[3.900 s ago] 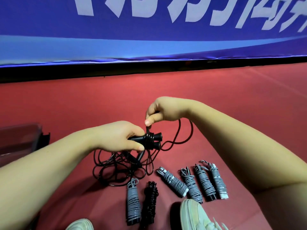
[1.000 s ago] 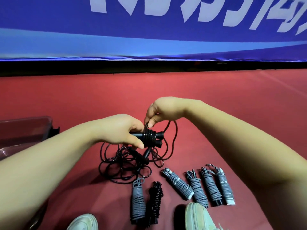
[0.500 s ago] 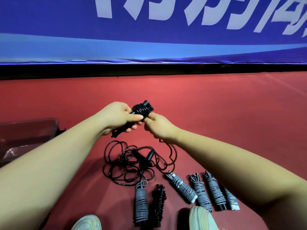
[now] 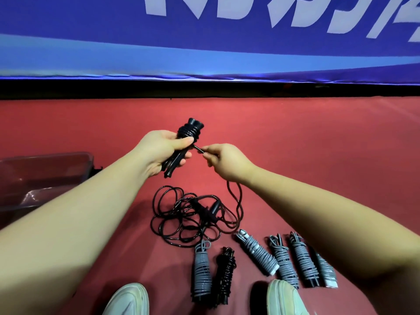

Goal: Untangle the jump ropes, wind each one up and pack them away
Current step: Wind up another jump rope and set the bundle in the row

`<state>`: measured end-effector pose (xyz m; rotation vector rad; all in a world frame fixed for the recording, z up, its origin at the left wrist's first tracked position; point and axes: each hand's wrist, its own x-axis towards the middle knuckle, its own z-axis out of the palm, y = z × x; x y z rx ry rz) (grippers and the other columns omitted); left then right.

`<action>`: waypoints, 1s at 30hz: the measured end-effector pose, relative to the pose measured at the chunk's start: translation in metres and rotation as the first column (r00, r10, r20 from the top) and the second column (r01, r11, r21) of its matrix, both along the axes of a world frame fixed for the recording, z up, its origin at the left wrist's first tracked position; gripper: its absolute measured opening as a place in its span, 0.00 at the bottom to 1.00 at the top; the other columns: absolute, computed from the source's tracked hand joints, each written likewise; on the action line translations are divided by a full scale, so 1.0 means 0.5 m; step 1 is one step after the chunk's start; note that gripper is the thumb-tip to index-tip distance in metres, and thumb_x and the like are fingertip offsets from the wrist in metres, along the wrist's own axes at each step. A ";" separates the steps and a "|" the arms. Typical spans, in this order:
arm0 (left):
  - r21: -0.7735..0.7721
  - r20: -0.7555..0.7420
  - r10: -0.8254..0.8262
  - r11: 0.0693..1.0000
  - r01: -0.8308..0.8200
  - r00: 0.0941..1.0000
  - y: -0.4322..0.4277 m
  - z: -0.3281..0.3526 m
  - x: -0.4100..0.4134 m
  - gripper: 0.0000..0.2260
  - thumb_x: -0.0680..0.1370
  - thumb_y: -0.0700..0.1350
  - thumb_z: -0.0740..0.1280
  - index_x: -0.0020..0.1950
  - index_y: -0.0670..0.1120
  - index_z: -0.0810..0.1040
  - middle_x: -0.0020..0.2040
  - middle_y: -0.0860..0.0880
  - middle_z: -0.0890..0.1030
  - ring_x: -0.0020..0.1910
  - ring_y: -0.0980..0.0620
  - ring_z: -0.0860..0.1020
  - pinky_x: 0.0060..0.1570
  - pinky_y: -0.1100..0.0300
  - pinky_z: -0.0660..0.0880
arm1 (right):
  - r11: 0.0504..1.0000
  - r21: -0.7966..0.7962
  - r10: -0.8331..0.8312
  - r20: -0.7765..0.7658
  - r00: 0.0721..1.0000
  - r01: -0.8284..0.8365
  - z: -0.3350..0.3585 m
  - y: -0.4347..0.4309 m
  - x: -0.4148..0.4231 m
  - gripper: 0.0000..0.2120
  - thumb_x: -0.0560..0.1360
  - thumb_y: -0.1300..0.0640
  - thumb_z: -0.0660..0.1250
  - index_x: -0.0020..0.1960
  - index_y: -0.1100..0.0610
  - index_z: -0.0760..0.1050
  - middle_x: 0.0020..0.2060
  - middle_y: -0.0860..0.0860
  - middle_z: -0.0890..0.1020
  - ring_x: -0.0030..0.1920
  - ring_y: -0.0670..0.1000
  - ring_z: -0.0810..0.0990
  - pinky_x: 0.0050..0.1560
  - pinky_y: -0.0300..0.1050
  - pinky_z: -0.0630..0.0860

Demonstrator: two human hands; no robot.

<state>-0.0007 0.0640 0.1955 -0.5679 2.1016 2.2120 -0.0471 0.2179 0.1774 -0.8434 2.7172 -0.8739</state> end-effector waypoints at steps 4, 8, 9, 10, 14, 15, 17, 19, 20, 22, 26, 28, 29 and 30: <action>-0.078 -0.122 0.102 0.991 -0.112 0.987 -0.014 0.008 -0.016 0.09 0.74 0.38 0.70 0.53 0.40 0.75 0.40 0.46 0.79 0.31 0.55 0.80 0.26 0.64 0.76 | 0.975 -0.209 0.017 0.392 0.920 0.071 -0.030 -0.005 0.013 0.12 0.83 0.57 0.51 0.57 0.56 0.73 0.30 0.49 0.66 0.28 0.47 0.63 0.28 0.38 0.59; -0.085 -0.117 0.161 0.982 -0.171 0.980 -0.046 -0.001 -0.019 0.14 0.74 0.38 0.71 0.58 0.38 0.74 0.40 0.45 0.79 0.32 0.54 0.81 0.27 0.64 0.76 | 0.960 -0.266 0.069 0.529 0.846 0.089 -0.046 0.026 0.010 0.14 0.83 0.55 0.50 0.47 0.55 0.73 0.30 0.49 0.64 0.27 0.46 0.58 0.27 0.38 0.56; -0.088 -0.090 0.156 0.983 -0.164 0.984 -0.049 -0.008 -0.019 0.15 0.74 0.39 0.71 0.59 0.37 0.74 0.41 0.45 0.79 0.33 0.53 0.80 0.27 0.63 0.76 | 0.967 -0.239 0.054 0.522 0.851 0.085 -0.046 0.032 0.007 0.14 0.83 0.55 0.50 0.48 0.55 0.73 0.30 0.49 0.66 0.28 0.46 0.60 0.28 0.38 0.58; -0.077 -0.061 0.157 0.984 -0.161 0.986 -0.050 -0.013 -0.019 0.15 0.74 0.39 0.71 0.59 0.37 0.74 0.41 0.44 0.79 0.34 0.52 0.80 0.27 0.63 0.77 | 0.977 -0.192 0.014 0.501 0.865 0.095 -0.045 0.037 0.002 0.14 0.83 0.55 0.50 0.49 0.56 0.74 0.32 0.50 0.68 0.30 0.47 0.64 0.29 0.38 0.63; 0.019 0.022 0.109 0.994 -0.109 0.994 -0.032 -0.019 -0.019 0.09 0.75 0.38 0.69 0.52 0.35 0.75 0.37 0.42 0.78 0.29 0.53 0.78 0.27 0.64 0.77 | 0.949 -0.122 -0.211 0.443 0.872 0.292 -0.049 0.035 -0.025 0.14 0.82 0.64 0.52 0.60 0.65 0.73 0.36 0.52 0.70 0.36 0.48 0.69 0.35 0.35 0.71; 0.047 0.027 0.092 0.995 -0.093 0.995 -0.025 -0.017 -0.020 0.08 0.75 0.38 0.69 0.49 0.35 0.75 0.37 0.42 0.78 0.27 0.54 0.78 0.27 0.64 0.77 | 0.941 -0.130 -0.228 0.442 0.868 0.313 -0.051 0.031 -0.028 0.16 0.81 0.67 0.51 0.65 0.66 0.69 0.35 0.51 0.71 0.35 0.47 0.70 0.34 0.34 0.70; 0.072 0.025 0.077 0.994 -0.079 0.997 -0.014 -0.010 -0.025 0.06 0.75 0.38 0.69 0.46 0.35 0.75 0.37 0.42 0.78 0.24 0.55 0.78 0.27 0.64 0.77 | 0.947 -0.110 -0.246 0.363 0.899 0.303 -0.055 0.019 -0.022 0.20 0.78 0.68 0.52 0.69 0.59 0.63 0.41 0.53 0.75 0.39 0.50 0.74 0.39 0.41 0.72; 0.083 0.026 0.091 0.992 -0.093 0.996 -0.009 0.000 -0.030 0.07 0.75 0.39 0.69 0.46 0.36 0.74 0.37 0.42 0.78 0.23 0.55 0.77 0.26 0.64 0.77 | 0.957 -0.108 -0.236 0.241 0.942 0.267 -0.061 0.004 -0.002 0.20 0.77 0.63 0.54 0.68 0.54 0.60 0.55 0.57 0.74 0.47 0.55 0.75 0.47 0.47 0.73; 0.091 0.026 0.101 0.991 -0.102 0.995 -0.010 0.005 -0.032 0.07 0.75 0.39 0.69 0.45 0.36 0.74 0.36 0.42 0.78 0.23 0.55 0.77 0.26 0.64 0.77 | 0.966 -0.090 -0.229 0.153 0.961 0.244 -0.064 0.000 0.009 0.19 0.78 0.60 0.56 0.68 0.53 0.60 0.60 0.56 0.71 0.50 0.56 0.75 0.51 0.49 0.73; 0.085 0.028 0.118 0.989 -0.120 0.993 -0.015 0.009 -0.033 0.08 0.75 0.40 0.69 0.46 0.36 0.75 0.36 0.42 0.78 0.24 0.53 0.77 0.26 0.63 0.77 | 0.979 -0.049 -0.203 -0.059 0.978 0.200 -0.065 -0.004 0.021 0.17 0.78 0.52 0.59 0.65 0.53 0.63 0.58 0.54 0.71 0.52 0.57 0.76 0.51 0.50 0.74; 0.009 -0.003 0.158 0.987 -0.158 0.987 -0.033 -0.001 -0.027 0.06 0.75 0.40 0.70 0.46 0.38 0.75 0.37 0.43 0.79 0.33 0.52 0.78 0.29 0.63 0.78 | 0.988 -0.025 -0.152 -0.163 0.975 0.150 -0.044 0.001 -0.002 0.13 0.80 0.48 0.57 0.56 0.53 0.76 0.45 0.52 0.81 0.48 0.55 0.78 0.44 0.46 0.72; -0.056 -0.047 0.179 0.982 -0.182 0.983 -0.034 -0.007 -0.026 0.04 0.75 0.39 0.70 0.45 0.41 0.76 0.38 0.44 0.79 0.35 0.53 0.79 0.30 0.63 0.78 | 0.994 0.017 -0.107 -0.017 0.994 0.107 -0.035 -0.007 -0.002 0.16 0.81 0.49 0.54 0.57 0.54 0.77 0.40 0.52 0.82 0.43 0.52 0.77 0.45 0.45 0.72; -0.087 -0.069 0.180 0.979 -0.186 0.981 -0.030 -0.009 -0.026 0.04 0.75 0.39 0.70 0.46 0.41 0.76 0.39 0.45 0.78 0.35 0.53 0.79 0.31 0.63 0.78 | 0.995 0.040 -0.091 0.038 0.995 0.089 -0.033 -0.013 -0.001 0.17 0.82 0.50 0.53 0.56 0.56 0.78 0.39 0.52 0.82 0.41 0.51 0.76 0.45 0.44 0.71; -0.110 -0.085 0.180 0.976 -0.189 0.980 -0.026 -0.010 -0.026 0.05 0.75 0.39 0.70 0.48 0.40 0.75 0.40 0.45 0.78 0.35 0.53 0.78 0.31 0.64 0.77 | 0.995 0.062 -0.087 0.063 0.994 0.083 -0.033 -0.017 -0.003 0.17 0.82 0.51 0.53 0.55 0.57 0.78 0.40 0.53 0.82 0.39 0.51 0.75 0.44 0.44 0.70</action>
